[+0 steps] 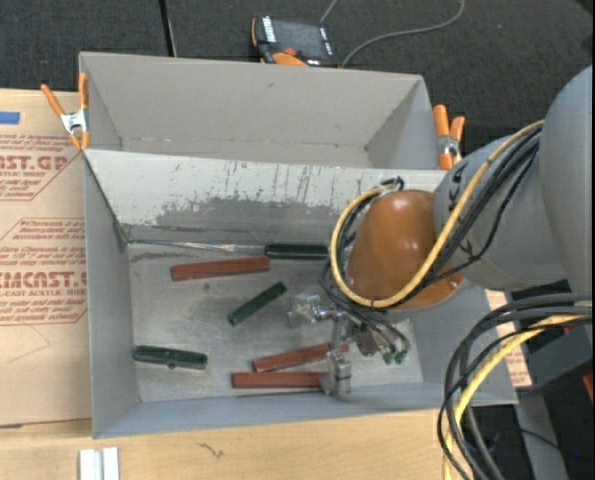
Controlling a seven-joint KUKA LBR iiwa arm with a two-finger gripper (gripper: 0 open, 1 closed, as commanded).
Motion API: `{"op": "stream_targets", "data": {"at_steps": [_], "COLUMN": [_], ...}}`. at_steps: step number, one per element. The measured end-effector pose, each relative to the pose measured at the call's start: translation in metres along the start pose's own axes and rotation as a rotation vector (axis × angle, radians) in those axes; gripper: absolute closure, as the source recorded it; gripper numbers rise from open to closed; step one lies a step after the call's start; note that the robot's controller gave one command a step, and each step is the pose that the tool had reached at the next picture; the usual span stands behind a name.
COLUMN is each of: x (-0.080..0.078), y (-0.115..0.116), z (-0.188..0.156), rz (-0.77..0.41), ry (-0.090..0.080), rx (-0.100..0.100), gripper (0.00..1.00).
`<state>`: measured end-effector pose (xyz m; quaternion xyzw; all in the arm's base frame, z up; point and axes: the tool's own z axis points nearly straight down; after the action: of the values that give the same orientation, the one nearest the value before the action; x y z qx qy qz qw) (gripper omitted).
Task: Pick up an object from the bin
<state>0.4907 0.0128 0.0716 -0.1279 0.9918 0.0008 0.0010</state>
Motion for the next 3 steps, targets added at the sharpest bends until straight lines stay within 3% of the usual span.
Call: {"op": "stream_targets", "data": {"at_steps": [1, 2, 3], "x": [-0.0004, 0.0, 0.0001], "y": [-0.0003, -0.0002, -0.0005], "z": [-0.0022, 0.0, -0.002], "rz": [0.001, 0.0, 0.0], "ry": [0.0, -0.002, 0.001], "rx": [0.0, 0.0, 0.0], "gripper": [1.0, 0.0, 1.0]}}
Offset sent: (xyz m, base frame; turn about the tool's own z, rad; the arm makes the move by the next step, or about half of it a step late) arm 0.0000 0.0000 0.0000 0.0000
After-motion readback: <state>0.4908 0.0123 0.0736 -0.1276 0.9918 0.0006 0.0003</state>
